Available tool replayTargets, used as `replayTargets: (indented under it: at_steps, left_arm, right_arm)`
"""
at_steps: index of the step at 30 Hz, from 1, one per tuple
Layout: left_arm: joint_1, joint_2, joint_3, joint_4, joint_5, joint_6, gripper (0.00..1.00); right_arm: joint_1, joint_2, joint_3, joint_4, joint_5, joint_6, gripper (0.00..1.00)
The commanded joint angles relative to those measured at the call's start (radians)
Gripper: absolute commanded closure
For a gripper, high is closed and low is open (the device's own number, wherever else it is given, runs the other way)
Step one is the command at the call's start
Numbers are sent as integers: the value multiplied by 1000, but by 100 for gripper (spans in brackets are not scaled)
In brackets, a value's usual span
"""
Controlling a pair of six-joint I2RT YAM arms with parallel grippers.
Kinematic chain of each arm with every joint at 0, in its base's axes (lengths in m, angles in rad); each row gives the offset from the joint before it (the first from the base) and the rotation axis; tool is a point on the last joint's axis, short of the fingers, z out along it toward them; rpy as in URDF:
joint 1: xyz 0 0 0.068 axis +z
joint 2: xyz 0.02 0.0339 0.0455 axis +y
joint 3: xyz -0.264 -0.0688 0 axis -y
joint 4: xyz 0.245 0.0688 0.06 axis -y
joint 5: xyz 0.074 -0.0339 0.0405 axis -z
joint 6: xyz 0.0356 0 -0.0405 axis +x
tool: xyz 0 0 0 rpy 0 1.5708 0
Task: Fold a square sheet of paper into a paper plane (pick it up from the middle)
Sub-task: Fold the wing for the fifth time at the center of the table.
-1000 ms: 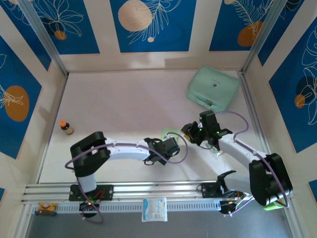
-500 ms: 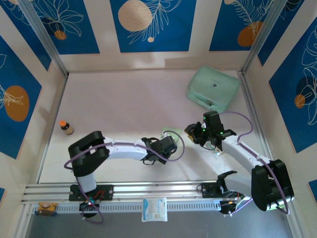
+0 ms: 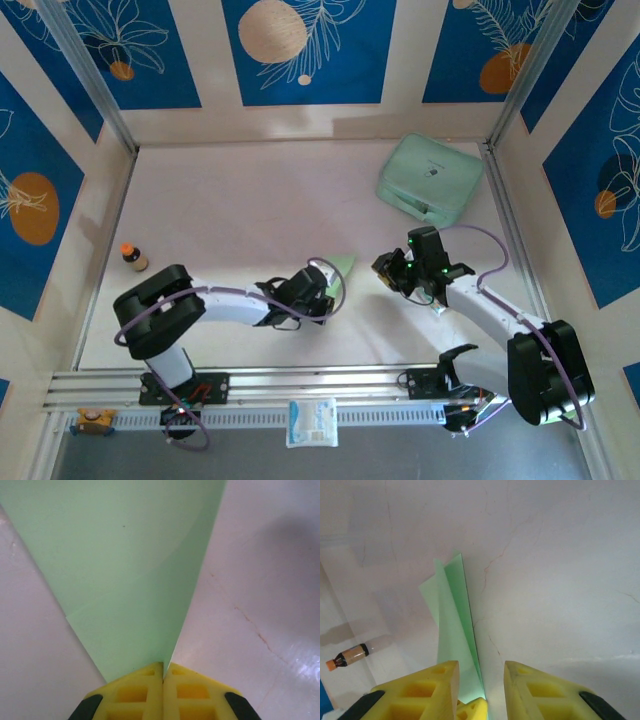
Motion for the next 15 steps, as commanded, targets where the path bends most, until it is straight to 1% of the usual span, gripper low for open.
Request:
replayTargets:
  at_steps: [1,6,12,15]
  left_arm:
    - [37,39,-36,88,146,-38,100]
    - [80,73,-76,169,242,-89,100]
    - [124,121,-106,270,355,-156,100]
    - [138,144,-117,308,382,-185,100]
  right_arm:
    - [32,-3,-16,41,36,-51,71]
    - [69,-3,-31,99,23,-102,73]
    - [86,41,-41,208,-126,-165,78]
    - [104,85,-42,251,-175,-188,81]
